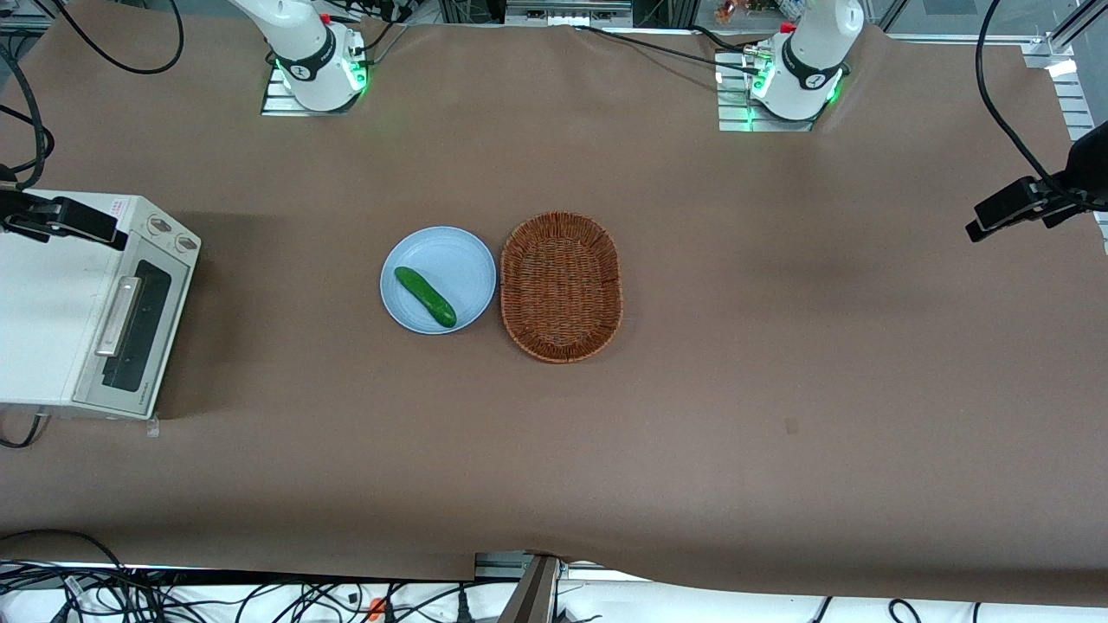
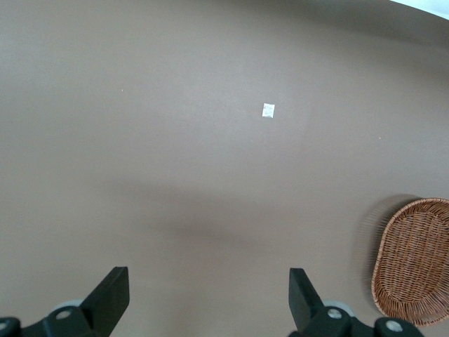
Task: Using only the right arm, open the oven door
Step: 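Move the right gripper toward the toaster oven's door handle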
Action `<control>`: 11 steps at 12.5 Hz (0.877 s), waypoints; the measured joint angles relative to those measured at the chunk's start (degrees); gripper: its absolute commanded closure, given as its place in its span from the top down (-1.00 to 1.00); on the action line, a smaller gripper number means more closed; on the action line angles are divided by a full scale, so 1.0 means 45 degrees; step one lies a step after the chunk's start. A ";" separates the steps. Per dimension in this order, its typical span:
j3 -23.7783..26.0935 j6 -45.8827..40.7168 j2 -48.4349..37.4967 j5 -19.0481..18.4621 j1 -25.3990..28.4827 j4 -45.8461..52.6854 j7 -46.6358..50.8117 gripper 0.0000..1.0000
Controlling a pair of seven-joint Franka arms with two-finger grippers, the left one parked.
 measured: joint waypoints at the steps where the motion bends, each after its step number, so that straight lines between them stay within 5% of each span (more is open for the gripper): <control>1: 0.0000 -0.0026 -0.0001 0.0000 0.0000 0.0001 -0.0004 1.00; 11: 0.0027 -0.1485 0.0310 0.0000 0.0004 -0.0411 -0.0325 1.00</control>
